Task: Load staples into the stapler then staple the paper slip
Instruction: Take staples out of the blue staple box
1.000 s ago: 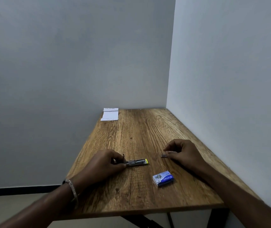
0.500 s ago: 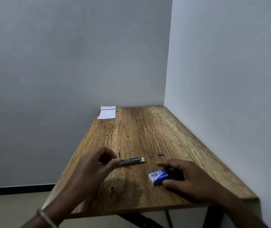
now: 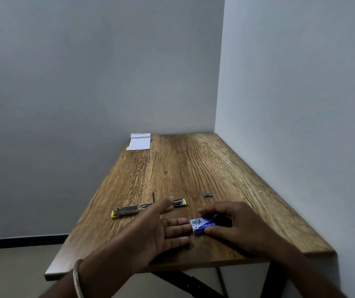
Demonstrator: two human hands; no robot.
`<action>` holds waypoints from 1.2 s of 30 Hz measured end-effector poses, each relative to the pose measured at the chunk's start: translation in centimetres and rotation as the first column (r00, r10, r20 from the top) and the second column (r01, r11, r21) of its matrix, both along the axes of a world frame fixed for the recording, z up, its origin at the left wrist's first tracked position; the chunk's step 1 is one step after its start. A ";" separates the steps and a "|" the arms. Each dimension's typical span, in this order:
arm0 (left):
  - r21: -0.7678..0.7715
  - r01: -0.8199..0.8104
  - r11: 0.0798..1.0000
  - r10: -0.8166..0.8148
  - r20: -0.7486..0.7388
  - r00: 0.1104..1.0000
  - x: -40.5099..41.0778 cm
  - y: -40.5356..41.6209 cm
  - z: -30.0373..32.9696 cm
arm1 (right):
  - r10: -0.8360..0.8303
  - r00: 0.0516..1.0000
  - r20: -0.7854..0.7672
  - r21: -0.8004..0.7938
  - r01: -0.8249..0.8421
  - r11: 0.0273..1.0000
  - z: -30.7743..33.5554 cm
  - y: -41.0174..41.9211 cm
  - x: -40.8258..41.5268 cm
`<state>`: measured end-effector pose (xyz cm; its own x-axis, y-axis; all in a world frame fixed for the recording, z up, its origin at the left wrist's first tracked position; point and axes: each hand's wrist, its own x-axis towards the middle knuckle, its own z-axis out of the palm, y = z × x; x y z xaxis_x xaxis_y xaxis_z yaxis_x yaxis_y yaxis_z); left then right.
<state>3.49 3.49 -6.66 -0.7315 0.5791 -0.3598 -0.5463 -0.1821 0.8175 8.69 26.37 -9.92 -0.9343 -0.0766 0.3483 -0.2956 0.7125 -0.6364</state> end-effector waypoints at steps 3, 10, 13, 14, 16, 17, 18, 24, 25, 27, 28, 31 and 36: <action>0.001 0.035 0.999 -0.035 -0.020 0.999 0.0 0.1 0.1 | 0.004 1.000 -0.005 -0.010 -0.004 1.000 0.1 0.0 0.0; -0.011 0.144 0.989 -0.145 -0.037 0.989 -0.3 0.4 0.2 | 0.050 0.998 -0.042 0.021 -0.049 0.999 0.0 -1.3 -0.4; -0.029 0.124 0.992 -0.125 -0.056 0.991 -0.3 0.5 0.2 | 0.052 0.998 -0.037 0.025 -0.051 0.998 0.0 -1.4 -0.5; -0.038 0.118 0.992 -0.120 -0.069 0.990 -0.2 0.4 0.2 | 0.050 0.998 -0.036 0.029 -0.049 0.998 0.0 -1.3 -0.5; -0.060 0.112 0.992 -0.118 -0.103 0.988 -0.3 0.1 0.2 | 0.048 0.998 -0.034 0.029 -0.048 0.998 0.0 -1.2 -0.5; -0.084 0.095 0.992 -0.105 -0.125 0.987 -0.4 -0.2 0.2 | 0.050 0.998 -0.032 0.027 -0.049 0.998 -0.1 -1.3 -0.6; -0.129 0.061 0.990 -0.082 -0.164 0.983 -0.5 -0.6 0.2 | 0.051 0.998 -0.031 0.024 -0.050 0.998 -0.1 -1.3 -0.6; -0.546 -0.328 0.771 -0.361 -0.799 0.482 -0.9 -2.6 -1.4 | 0.049 0.999 -0.009 0.015 -0.049 0.999 -0.1 -1.2 -0.5; -0.553 -0.359 0.752 -0.442 -0.826 0.348 -0.7 -2.2 -1.7 | 0.050 0.999 -0.007 0.011 -0.050 0.999 0.0 -1.2 -0.4; -0.546 -0.388 0.742 -0.526 -0.834 0.168 -0.5 -1.0 -2.4 | 0.040 0.999 -0.015 0.004 -0.040 0.999 0.2 -0.8 -0.2; -0.537 -0.401 0.743 -0.538 -0.834 0.120 -0.5 -0.4 -2.7 | 0.024 0.999 -0.021 0.004 -0.024 1.000 0.2 -0.5 0.0; -0.492 -0.438 0.752 -0.522 -0.851 0.059 -1.0 0.7 -3.1 | -0.024 1.000 -0.010 0.003 0.024 1.000 0.3 0.7 0.7; -0.476 -0.430 0.767 -0.498 -0.864 0.068 -1.5 0.8 -3.8 | -0.053 0.998 -0.018 0.007 0.053 0.999 0.0 0.9 1.0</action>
